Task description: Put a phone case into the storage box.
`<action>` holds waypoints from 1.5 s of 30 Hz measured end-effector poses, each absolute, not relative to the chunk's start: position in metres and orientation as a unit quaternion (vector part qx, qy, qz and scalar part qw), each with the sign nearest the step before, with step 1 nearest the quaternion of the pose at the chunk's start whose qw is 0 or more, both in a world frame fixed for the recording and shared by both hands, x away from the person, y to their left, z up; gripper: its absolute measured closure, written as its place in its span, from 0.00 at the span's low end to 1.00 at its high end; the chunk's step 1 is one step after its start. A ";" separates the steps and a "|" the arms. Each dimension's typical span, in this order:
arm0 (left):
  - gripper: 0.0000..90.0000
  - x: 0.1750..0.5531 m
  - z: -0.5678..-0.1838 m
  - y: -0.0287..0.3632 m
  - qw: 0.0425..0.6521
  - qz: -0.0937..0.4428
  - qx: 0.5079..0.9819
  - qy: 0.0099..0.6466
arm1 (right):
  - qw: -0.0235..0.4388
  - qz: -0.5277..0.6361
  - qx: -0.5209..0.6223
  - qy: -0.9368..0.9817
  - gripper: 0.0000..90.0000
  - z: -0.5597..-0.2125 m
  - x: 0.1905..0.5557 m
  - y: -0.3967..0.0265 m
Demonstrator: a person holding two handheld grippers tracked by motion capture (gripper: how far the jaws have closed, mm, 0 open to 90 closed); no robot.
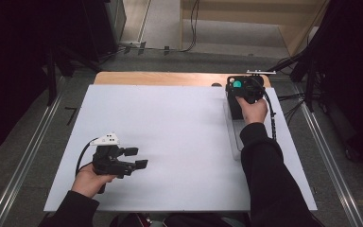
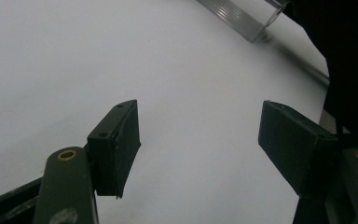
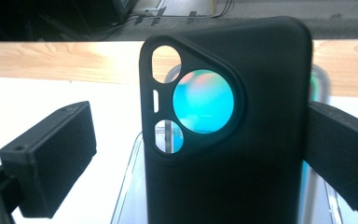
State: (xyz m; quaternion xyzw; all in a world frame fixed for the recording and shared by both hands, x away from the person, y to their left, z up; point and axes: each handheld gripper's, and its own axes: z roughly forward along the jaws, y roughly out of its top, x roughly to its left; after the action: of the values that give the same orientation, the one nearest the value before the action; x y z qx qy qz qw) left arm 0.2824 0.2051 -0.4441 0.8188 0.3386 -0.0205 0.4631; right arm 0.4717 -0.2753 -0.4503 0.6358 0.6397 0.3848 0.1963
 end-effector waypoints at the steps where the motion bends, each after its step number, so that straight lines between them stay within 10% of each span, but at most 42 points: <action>1: 0.33 0.283 -0.443 0.206 0.465 -0.021 0.817 0.341 | 0.197 0.384 0.635 0.640 0.00 -0.448 0.470 -0.276; 45: 0.33 0.292 -0.440 0.207 0.452 -0.016 0.824 0.341 | 0.103 0.418 0.510 0.744 0.14 -0.399 0.419 -0.249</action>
State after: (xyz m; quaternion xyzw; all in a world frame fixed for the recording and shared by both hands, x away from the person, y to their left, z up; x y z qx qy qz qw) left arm 0.2917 0.2075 -0.4402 0.8242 0.3407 -0.0161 0.4522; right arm 0.4191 -0.2493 -0.3992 0.5102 0.7444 0.4183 0.1027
